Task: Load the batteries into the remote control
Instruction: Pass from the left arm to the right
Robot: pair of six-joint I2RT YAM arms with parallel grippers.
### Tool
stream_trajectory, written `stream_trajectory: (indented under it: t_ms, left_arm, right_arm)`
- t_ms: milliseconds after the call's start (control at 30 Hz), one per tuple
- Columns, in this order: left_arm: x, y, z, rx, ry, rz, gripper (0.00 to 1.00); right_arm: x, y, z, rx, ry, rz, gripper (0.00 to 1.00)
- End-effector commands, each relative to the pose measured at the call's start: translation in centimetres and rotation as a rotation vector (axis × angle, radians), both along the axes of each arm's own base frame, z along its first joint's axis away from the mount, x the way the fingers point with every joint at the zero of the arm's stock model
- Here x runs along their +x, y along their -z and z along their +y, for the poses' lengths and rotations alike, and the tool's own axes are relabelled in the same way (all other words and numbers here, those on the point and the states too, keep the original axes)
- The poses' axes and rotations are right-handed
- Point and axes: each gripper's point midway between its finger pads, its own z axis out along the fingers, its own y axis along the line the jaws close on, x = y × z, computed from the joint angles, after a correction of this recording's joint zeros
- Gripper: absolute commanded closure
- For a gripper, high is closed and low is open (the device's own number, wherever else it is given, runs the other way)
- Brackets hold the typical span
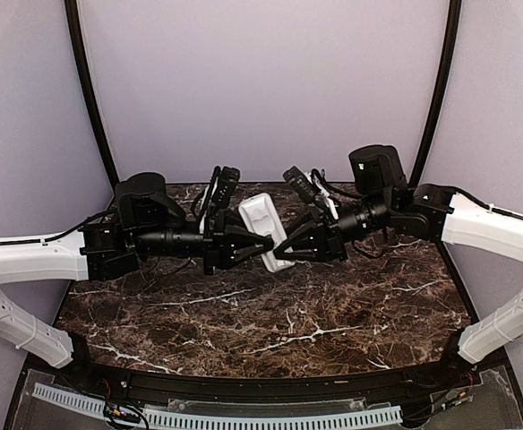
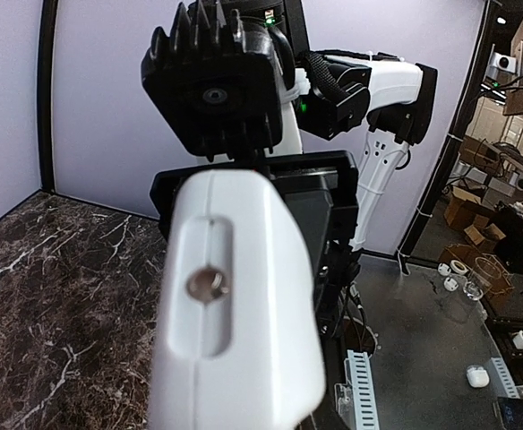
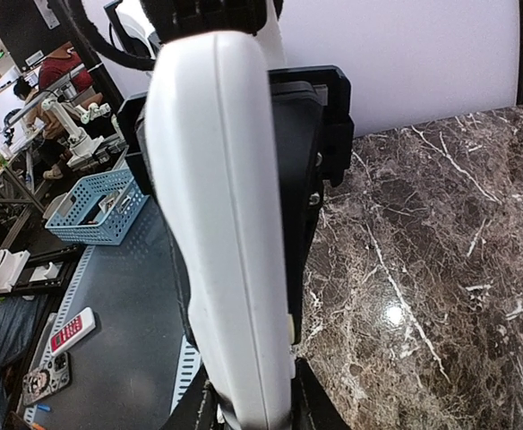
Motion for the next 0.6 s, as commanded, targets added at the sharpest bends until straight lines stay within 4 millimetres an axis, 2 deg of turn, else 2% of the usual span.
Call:
stream_trajectory:
  t_ms: [0, 367, 433, 500, 567]
  left_arm:
    - [0.07, -1.78, -0.07, -0.044, -0.012, -0.065, 1.0]
    - [0.01, -1.54, -0.03, -0.045, -0.01, -0.061, 1.0]
    - [-0.05, -1.55, 0.0, -0.046, -0.009, -0.061, 1.0]
    - [-0.06, -1.56, 0.05, -0.046, -0.01, -0.06, 1.0]
    - [-0.06, -1.48, 0.07, -0.045, -0.009, -0.06, 1.0]
  right_arm:
    - [0.04, -0.03, 1.62, 0.01, 0.013, 0.032, 0.75]
    - [-0.02, -0.55, 1.9, 0.029, 0.005, 0.034, 0.67]
    - [-0.12, -0.47, 1.98, 0.026, -0.001, 0.036, 0.74]
    - [-0.17, -0.41, 2.04, 0.022, -0.003, 0.037, 0.87]
    - [-0.21, -0.38, 1.98, 0.021, -0.005, 0.037, 0.9]
